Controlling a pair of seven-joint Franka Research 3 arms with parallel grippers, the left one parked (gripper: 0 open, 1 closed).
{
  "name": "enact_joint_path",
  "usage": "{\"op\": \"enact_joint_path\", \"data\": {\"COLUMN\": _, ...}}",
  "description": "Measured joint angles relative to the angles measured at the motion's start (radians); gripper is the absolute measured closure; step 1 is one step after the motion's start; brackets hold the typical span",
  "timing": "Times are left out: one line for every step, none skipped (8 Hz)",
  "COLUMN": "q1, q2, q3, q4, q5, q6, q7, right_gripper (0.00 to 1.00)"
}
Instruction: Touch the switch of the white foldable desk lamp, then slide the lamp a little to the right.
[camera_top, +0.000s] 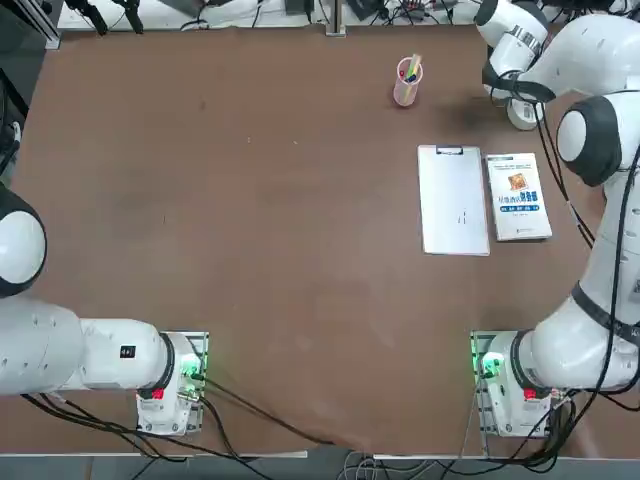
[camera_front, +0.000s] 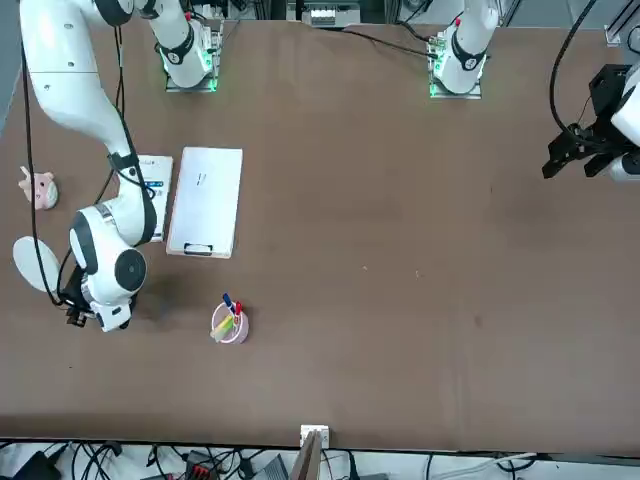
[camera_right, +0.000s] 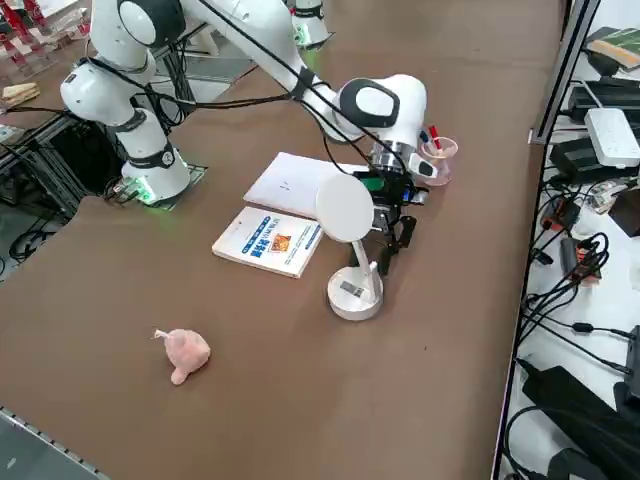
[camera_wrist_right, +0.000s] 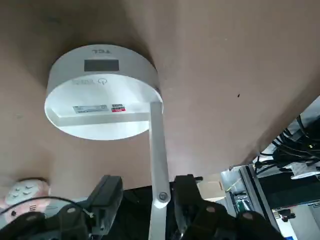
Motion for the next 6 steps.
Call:
{"op": "enact_joint_path", "data": {"q1": -0.003, "q2": 0.0, "q3": 0.0, "q4": 0.0, "q5": 0.0, "q6": 0.0, "q7": -0.001, "right_gripper": 0.38}}
{"op": "enact_joint_path", "data": {"q1": -0.007, "q2": 0.002, "q3": -0.002, "q4": 0.001, "q5": -0.001, "q6": 0.002, "q7": -0.002, "right_gripper": 0.55}}
{"op": "enact_joint_path", "data": {"q1": -0.015, "q2": 0.004, "q3": -0.004, "q4": 0.001, "q5": -0.001, "q6": 0.005, "q7": -0.003, "right_gripper": 0.7}}
{"op": "enact_joint_path", "data": {"q1": -0.021, "q2": 0.008, "q3": -0.004, "q4": 0.002, "q5": -0.002, "q6": 0.01, "q7": -0.004, "right_gripper": 0.74}}
{"op": "enact_joint_path", "data": {"q1": -0.021, "q2": 0.009, "q3": -0.004, "q4": 0.004, "q5": -0.002, "q6": 0.01, "q7": -0.005, "right_gripper": 0.82}}
{"op": "enact_joint_path", "data": {"q1": -0.021, "q2": 0.009, "q3": -0.004, "q4": 0.007, "q5": -0.002, "q6": 0.01, "q7": -0.006, "right_gripper": 0.83}}
